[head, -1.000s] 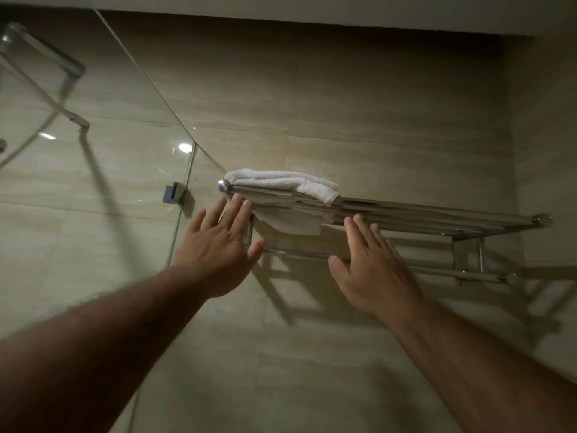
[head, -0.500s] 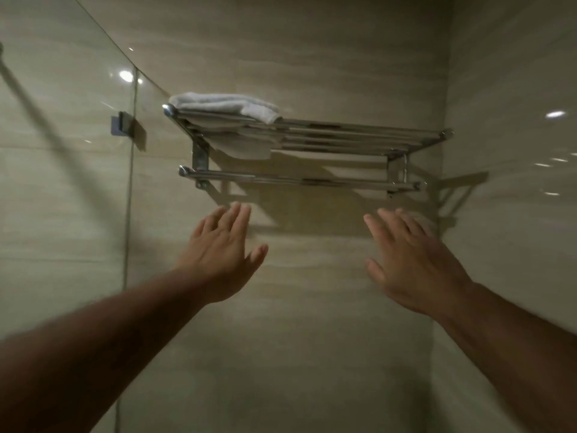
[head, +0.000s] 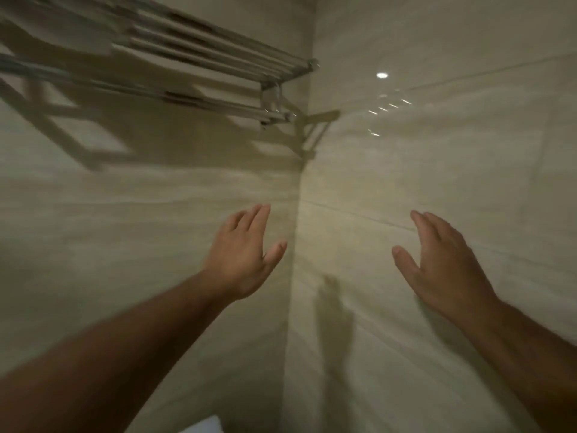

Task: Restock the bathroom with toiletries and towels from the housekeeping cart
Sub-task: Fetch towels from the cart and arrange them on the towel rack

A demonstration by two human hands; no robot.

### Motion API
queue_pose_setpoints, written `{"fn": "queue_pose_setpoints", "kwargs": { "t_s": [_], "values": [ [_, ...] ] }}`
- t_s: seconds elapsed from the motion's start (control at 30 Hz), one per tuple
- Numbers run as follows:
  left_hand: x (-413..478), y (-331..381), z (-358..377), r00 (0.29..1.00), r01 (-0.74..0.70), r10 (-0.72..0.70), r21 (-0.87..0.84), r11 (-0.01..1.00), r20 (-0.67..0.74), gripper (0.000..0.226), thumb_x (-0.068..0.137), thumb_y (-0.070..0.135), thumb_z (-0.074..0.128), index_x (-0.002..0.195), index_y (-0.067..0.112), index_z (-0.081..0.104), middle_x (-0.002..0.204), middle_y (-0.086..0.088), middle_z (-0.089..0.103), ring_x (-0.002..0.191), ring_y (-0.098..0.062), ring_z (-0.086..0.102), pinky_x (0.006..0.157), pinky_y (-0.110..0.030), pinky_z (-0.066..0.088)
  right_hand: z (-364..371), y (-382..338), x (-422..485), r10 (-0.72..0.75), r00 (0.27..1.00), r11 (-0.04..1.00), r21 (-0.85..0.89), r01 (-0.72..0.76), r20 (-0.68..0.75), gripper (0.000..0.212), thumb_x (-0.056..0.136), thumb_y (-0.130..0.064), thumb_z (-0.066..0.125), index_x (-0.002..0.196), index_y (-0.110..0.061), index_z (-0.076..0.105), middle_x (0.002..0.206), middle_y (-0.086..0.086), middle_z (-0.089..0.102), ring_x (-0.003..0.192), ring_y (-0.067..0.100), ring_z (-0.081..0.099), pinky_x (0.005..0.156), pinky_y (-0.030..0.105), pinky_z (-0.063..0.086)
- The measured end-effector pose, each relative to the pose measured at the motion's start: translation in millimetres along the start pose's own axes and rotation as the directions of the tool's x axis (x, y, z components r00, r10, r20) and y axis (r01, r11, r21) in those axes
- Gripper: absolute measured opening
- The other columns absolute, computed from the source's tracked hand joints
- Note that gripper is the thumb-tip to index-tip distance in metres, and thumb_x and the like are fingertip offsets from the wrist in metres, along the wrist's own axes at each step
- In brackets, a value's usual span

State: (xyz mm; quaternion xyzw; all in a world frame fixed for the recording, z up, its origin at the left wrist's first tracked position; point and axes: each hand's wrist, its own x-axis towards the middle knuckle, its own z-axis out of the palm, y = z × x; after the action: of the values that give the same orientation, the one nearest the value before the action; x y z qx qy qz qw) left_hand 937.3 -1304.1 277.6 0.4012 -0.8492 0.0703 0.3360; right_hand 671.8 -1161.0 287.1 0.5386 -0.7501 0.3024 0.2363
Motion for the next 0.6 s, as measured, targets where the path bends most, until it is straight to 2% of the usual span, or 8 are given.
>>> {"fn": "queue_pose_setpoints", "kwargs": {
  "t_s": [0.1, 0.17, 0.23, 0.37, 0.5, 0.6],
  "values": [
    [-10, 19, 50, 0.992, -0.094, 0.099, -0.069, 0.993, 0.081, 0.09, 0.089, 0.07, 0.014, 0.159, 0.014, 0.016, 0.165, -0.006, 0.022, 0.148, -0.028, 0.022, 0.122, -0.037, 0.016, -3, 32, -49, 0.106, 0.992, 0.99, -0.096, -0.1, 0.063, 0.069, 0.098, -0.046, 0.048, 0.157, -0.019, 0.024, 0.163, 0.008, 0.025, 0.149, 0.026, 0.023, 0.12, 0.043, 0.025],
    [-19, 36, 86, 0.978, -0.158, 0.172, -0.119, 0.98, 0.122, 0.092, 0.087, 0.07, 0.011, 0.158, 0.013, 0.018, 0.164, -0.007, 0.025, 0.147, -0.029, 0.025, 0.122, -0.04, 0.02, -6, 50, -78, 0.164, 0.982, 0.975, -0.169, -0.146, 0.097, 0.068, 0.098, -0.045, 0.049, 0.157, -0.019, 0.024, 0.163, 0.007, 0.025, 0.149, 0.026, 0.023, 0.12, 0.043, 0.024],
    [-29, 56, 118, 0.961, -0.199, 0.228, -0.183, 0.963, 0.155, 0.09, 0.088, 0.07, 0.013, 0.158, 0.015, 0.021, 0.162, -0.007, 0.029, 0.146, -0.029, 0.028, 0.121, -0.043, 0.023, -7, 67, -106, 0.204, 0.973, 0.958, -0.224, -0.177, 0.104, 0.066, 0.097, -0.043, 0.05, 0.154, -0.015, 0.031, 0.16, 0.012, 0.031, 0.147, 0.031, 0.029, 0.119, 0.045, 0.028],
    [-59, 106, 163, 0.923, -0.259, 0.328, -0.306, 0.916, 0.203, 0.088, 0.088, 0.068, 0.015, 0.157, 0.014, 0.024, 0.16, -0.007, 0.033, 0.144, -0.027, 0.029, 0.12, -0.041, 0.024, -20, 97, -169, 0.266, 0.957, 0.898, -0.389, -0.204, 0.112, 0.071, 0.09, -0.05, 0.039, 0.146, -0.007, 0.045, 0.15, 0.022, 0.044, 0.137, 0.041, 0.042, 0.112, 0.05, 0.036],
    [-88, 161, 182, 0.875, -0.272, 0.397, -0.397, 0.877, 0.276, 0.081, 0.094, 0.064, 0.023, 0.158, 0.015, 0.02, 0.163, -0.006, 0.027, 0.147, -0.026, 0.024, 0.121, -0.039, 0.02, -60, 118, -223, 0.374, 0.921, 0.835, -0.471, -0.285, 0.107, 0.075, 0.086, -0.048, 0.045, 0.151, -0.011, 0.037, 0.157, 0.018, 0.035, 0.144, 0.039, 0.033, 0.115, 0.051, 0.033],
    [-106, 199, 183, 0.841, -0.314, 0.46, -0.436, 0.843, 0.284, 0.088, 0.089, 0.068, 0.015, 0.158, 0.015, 0.018, 0.163, -0.006, 0.026, 0.148, -0.025, 0.022, 0.122, -0.038, 0.018, -97, 131, -260, 0.462, 0.883, 0.782, -0.506, -0.364, 0.078, 0.073, 0.091, -0.045, 0.05, 0.153, -0.012, 0.032, 0.16, 0.016, 0.03, 0.147, 0.036, 0.028, 0.117, 0.048, 0.028]
  ]
}}
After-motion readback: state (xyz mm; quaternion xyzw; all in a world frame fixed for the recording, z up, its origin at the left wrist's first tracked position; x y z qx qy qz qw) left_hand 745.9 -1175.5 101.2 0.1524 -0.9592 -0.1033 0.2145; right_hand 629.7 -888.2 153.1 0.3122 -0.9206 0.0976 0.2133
